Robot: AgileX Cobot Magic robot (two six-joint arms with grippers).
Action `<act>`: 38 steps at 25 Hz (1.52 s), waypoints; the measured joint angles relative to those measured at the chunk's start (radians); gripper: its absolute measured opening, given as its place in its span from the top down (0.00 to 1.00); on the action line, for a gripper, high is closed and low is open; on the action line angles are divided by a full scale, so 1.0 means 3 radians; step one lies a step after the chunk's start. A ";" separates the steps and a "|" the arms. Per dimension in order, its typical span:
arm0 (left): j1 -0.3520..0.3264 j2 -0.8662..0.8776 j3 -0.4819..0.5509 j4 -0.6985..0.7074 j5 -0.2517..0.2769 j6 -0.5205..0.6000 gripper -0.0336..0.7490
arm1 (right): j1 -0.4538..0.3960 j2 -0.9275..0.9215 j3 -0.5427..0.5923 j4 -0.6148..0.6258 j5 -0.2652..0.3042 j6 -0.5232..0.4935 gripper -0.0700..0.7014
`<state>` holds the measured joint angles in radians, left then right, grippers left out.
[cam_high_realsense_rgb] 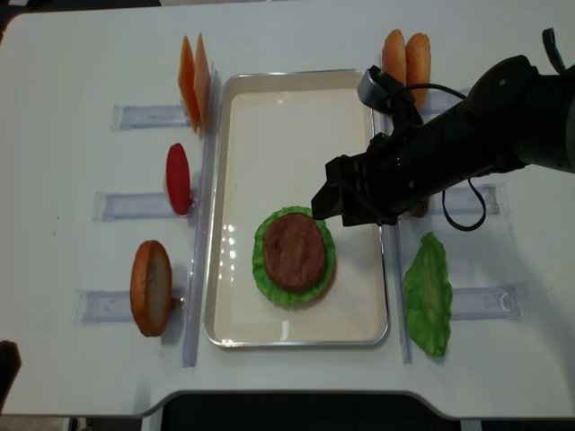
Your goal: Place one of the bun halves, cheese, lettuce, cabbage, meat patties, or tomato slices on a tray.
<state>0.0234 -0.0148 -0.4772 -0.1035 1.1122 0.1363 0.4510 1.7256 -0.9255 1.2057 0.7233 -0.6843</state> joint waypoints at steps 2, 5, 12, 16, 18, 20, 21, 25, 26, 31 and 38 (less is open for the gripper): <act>0.0000 0.0000 0.0000 0.0000 0.0000 0.0000 0.97 | 0.0000 -0.0074 -0.0055 -0.0253 0.0010 0.0259 0.36; 0.0000 0.0000 0.0000 0.0000 0.0000 0.0000 0.97 | 0.0000 -0.0198 -0.0246 -0.0837 0.0085 0.0841 0.36; 0.0000 0.0000 0.0000 0.0000 0.0000 0.0000 0.97 | -0.0003 -0.0463 -0.0816 -0.2168 0.0546 0.2028 0.36; 0.0000 0.0000 0.0000 0.0000 0.0000 0.0000 0.97 | -0.0003 -0.0486 -0.1096 -0.2917 0.0952 0.2515 0.36; 0.0000 0.0000 0.0000 0.0000 0.0000 0.0000 0.97 | -0.0003 -0.0486 -0.1223 -0.3217 0.1144 0.2662 0.36; 0.0000 0.0000 0.0000 0.0000 0.0000 0.0000 0.97 | -0.0003 -0.0486 -0.1319 -0.3431 0.1319 0.2726 0.36; 0.0000 0.0000 0.0000 0.0000 0.0000 0.0000 0.97 | -0.0003 -0.0486 -0.1361 -0.3524 0.1386 0.2748 0.36; 0.0000 0.0000 0.0000 0.0000 0.0000 0.0000 0.97 | -0.0113 -0.0488 -0.1460 -0.3700 0.1584 0.2777 0.36; 0.0000 0.0000 0.0000 0.0000 0.0000 0.0000 0.97 | -0.0181 -0.0491 -0.1464 -0.3709 0.1612 0.2777 0.36; 0.0000 0.0000 0.0000 0.0000 0.0000 0.0000 0.97 | -0.0667 -0.0491 -0.1464 -0.3809 0.1638 0.2717 0.36; 0.0000 0.0000 0.0000 0.0000 0.0000 0.0000 0.97 | -0.1249 -0.0496 -0.1464 -0.4058 0.1641 0.2615 0.36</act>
<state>0.0234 -0.0148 -0.4772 -0.1035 1.1122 0.1363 0.0762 1.5768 -1.3646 -0.0116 1.2156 0.1002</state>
